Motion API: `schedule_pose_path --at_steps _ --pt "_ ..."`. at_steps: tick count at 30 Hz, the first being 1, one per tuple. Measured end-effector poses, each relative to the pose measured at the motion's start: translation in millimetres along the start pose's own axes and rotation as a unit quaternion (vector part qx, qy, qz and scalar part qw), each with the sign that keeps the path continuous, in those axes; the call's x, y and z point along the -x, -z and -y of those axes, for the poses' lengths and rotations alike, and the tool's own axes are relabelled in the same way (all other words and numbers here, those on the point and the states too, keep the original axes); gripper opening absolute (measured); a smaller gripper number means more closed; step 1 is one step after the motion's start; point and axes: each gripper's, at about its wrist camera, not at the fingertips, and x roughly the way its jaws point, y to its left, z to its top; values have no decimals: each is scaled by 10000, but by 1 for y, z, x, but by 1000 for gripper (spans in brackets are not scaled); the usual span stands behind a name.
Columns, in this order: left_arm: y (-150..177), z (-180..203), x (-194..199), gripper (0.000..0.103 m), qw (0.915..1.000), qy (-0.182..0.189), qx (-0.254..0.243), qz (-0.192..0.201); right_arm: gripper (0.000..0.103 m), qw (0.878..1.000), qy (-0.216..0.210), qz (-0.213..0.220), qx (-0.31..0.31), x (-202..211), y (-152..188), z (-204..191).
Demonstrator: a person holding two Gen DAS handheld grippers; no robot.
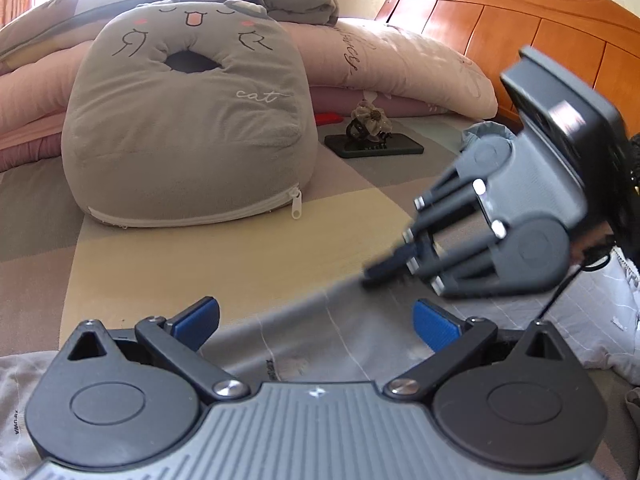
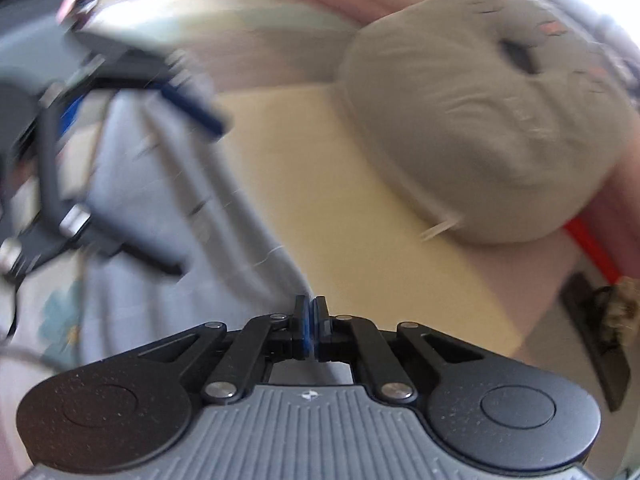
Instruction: Fold clothes
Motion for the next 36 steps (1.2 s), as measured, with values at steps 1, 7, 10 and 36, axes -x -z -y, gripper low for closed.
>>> schedule_pose_path --at_steps 1,7,10,36 --pt "0 -1 0 102 10000 6 9 -4 4 10000 29 -4 -48 -1 -2 2" --pt "3 -14 -1 102 9994 -300 124 -133 11 9995 90 -236 190 -8 -3 -1" --pt "6 -30 9 102 9980 -547 309 -75 22 9999 -70 126 -38 6 -15 5" --pt "45 -137 92 102 9658 -1598 1910 716 29 9869 -867 1186 667 -70 -96 -92"
